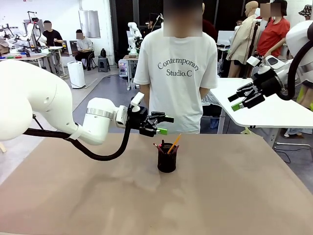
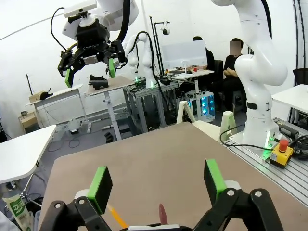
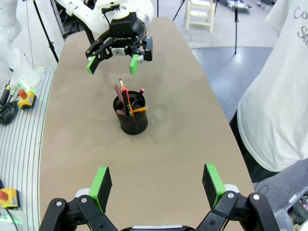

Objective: Place the pens into the pen holder.
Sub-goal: Pick up a writing instrument from the table and place it into the Pen holder.

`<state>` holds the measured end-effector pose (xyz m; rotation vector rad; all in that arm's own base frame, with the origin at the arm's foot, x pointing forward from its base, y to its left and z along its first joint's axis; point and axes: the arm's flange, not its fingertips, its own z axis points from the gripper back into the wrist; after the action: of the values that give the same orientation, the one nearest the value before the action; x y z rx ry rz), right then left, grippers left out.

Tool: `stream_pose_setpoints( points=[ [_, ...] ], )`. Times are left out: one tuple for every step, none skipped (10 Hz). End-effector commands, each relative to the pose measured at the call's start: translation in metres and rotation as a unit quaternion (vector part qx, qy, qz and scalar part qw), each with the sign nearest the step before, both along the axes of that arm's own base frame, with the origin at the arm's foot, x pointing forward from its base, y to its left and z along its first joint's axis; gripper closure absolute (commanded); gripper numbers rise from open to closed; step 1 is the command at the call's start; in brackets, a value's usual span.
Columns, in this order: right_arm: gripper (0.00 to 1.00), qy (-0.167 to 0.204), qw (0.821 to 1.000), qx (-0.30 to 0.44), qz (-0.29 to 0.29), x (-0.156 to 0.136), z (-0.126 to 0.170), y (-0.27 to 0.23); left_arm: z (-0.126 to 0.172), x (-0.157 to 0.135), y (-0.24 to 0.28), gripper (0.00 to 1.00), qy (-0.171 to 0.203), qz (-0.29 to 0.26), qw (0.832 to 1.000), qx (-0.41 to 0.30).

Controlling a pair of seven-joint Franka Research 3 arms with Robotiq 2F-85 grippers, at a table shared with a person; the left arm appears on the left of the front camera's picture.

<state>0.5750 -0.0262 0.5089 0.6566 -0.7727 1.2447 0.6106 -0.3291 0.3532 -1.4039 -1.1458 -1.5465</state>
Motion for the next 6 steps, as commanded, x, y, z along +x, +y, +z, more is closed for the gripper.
stream_pose_setpoints(
  points=[
    [0.00,0.001,1.000,-0.006,-0.008,-0.001,0.002,0.003,0.023,-0.015,0.020,0.00,-0.002,0.005,0.998,0.068],
    [0.00,0.001,1.000,-0.006,-0.008,-0.001,0.002,0.003,0.033,-0.022,0.025,0.00,0.012,0.004,0.996,0.088],
    [0.00,0.001,1.000,-0.006,-0.008,-0.001,0.002,0.003,0.043,-0.029,0.030,0.00,0.018,-0.011,0.993,0.119],
    [0.00,0.001,1.000,-0.006,-0.008,-0.001,0.002,0.003,0.060,-0.034,0.042,0.00,0.018,-0.026,0.989,0.147],
    [0.00,0.001,1.000,-0.006,-0.008,-0.001,0.002,0.003,0.078,-0.046,0.049,0.00,0.027,-0.023,0.984,0.172],
    [0.00,0.001,1.000,-0.006,-0.008,-0.001,0.002,0.003,0.092,-0.051,0.057,0.00,0.034,-0.016,0.977,0.212]
  ],
)
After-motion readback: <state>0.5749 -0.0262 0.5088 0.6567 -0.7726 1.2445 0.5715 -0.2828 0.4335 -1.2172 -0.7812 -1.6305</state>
